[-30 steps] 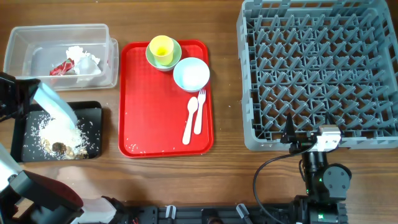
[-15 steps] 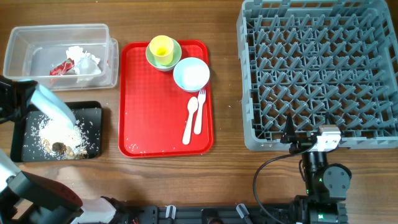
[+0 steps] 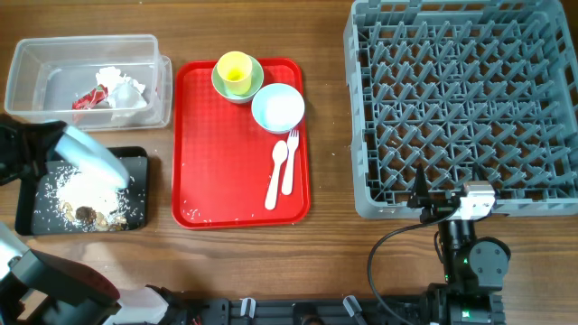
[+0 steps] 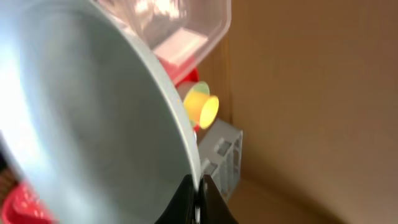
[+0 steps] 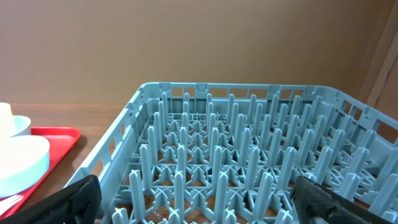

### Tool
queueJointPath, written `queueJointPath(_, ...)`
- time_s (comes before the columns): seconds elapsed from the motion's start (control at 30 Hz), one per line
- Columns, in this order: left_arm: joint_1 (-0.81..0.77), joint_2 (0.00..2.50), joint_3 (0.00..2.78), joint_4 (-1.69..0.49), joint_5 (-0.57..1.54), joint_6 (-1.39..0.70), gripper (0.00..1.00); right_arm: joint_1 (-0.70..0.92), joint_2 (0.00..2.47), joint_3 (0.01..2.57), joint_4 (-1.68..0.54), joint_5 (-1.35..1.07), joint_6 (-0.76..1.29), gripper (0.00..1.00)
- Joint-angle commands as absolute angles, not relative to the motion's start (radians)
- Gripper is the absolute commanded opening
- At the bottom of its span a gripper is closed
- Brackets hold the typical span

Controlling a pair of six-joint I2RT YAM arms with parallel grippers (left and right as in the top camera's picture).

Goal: Sort waste into correct bins and load items into the dishwasher rack
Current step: 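Tilt the plate with the left gripper to dump rice onto the black tray, then carry the emptied plate back and set it on the red tray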

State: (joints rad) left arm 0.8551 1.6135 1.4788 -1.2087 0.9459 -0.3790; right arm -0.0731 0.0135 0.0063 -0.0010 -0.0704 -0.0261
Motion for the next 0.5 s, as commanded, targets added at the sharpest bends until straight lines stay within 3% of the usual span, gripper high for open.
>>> queueJointPath(0.0, 0.781, 1.551, 1.485, -1.295, 0.999, -0.326, 0.04, -0.076, 0.009, 0.006, 0.001, -0.062, -0.023, 1.0)
queueJointPath(0.17, 0.595, 1.453, 1.485, -1.356, 0.874, -0.324, 0.04, -0.076, 0.009, 0.006, 0.001, -0.062, -0.023, 1.0)
queueJointPath(0.47, 0.047, 1.473, 1.456, -1.233, 0.318, -0.567, 0.04, -0.076, 0.009, 0.006, 0.001, -0.062, -0.023, 1.0)
